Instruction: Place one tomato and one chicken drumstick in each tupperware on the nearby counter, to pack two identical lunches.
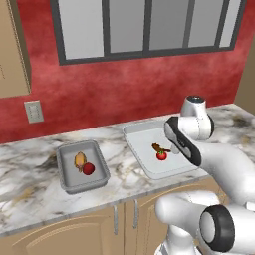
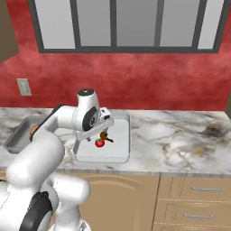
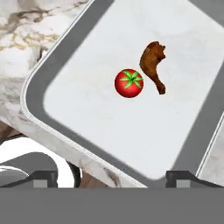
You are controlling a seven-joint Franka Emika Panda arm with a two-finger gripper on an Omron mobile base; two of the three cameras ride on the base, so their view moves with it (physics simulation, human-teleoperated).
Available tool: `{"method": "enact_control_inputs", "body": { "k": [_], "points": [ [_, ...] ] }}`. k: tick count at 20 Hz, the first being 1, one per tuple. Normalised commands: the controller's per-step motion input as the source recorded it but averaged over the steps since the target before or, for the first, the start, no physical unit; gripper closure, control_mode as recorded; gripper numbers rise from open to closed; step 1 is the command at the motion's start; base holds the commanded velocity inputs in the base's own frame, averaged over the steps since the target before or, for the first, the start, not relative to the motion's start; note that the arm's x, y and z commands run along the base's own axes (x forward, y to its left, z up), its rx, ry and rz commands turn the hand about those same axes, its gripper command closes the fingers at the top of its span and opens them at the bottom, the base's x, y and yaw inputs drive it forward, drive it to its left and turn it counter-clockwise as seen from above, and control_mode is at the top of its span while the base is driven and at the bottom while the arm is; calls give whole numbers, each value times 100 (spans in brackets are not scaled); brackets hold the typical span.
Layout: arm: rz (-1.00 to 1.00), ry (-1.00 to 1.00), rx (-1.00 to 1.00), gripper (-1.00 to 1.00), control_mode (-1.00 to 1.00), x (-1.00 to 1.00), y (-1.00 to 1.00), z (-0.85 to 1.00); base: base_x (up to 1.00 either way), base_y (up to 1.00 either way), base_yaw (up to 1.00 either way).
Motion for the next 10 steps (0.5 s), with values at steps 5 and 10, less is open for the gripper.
{"method": "enact_control_inputs", "body": {
  "k": [5,10],
  "points": [
    [0,-8,0,-100,-100,-74,-90,100,0,0,0],
    [0,-10,0,-100,-100,-52,-87,96,0,0,0]
  ]
}}
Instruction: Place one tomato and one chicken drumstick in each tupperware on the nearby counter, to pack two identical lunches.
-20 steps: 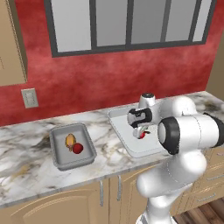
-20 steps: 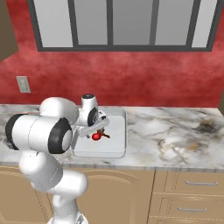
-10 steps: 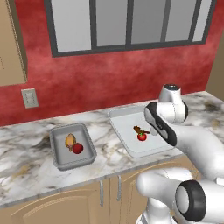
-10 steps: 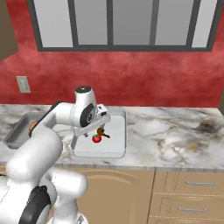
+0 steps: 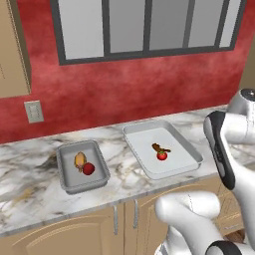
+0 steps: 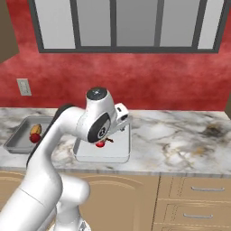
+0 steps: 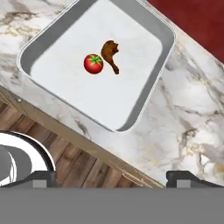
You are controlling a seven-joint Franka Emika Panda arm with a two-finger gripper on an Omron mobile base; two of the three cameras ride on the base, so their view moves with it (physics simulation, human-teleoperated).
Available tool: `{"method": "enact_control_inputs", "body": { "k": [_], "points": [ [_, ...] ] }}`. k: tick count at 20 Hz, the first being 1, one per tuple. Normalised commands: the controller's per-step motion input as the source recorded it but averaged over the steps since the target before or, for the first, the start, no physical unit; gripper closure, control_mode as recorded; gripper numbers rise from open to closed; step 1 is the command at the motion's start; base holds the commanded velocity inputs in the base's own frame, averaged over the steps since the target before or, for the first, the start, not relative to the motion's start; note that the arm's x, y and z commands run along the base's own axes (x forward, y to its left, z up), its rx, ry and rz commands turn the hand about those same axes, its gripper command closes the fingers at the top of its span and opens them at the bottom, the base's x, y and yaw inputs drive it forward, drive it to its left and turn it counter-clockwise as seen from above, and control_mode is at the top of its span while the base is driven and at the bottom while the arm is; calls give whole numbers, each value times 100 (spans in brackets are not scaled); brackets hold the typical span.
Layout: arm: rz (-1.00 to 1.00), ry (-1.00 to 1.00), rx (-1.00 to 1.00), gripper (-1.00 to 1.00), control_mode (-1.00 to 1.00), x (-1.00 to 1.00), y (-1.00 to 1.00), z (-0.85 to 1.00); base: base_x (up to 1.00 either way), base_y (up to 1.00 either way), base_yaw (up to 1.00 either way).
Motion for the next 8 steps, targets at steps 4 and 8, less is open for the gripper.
{"method": "enact_control_inputs", "body": {
  "k": [4,8],
  "points": [
    [0,-7,0,-100,-100,-51,-64,100,0,0,0],
    [0,-10,0,-100,-100,-42,-41,91,0,0,0]
  ]
}}
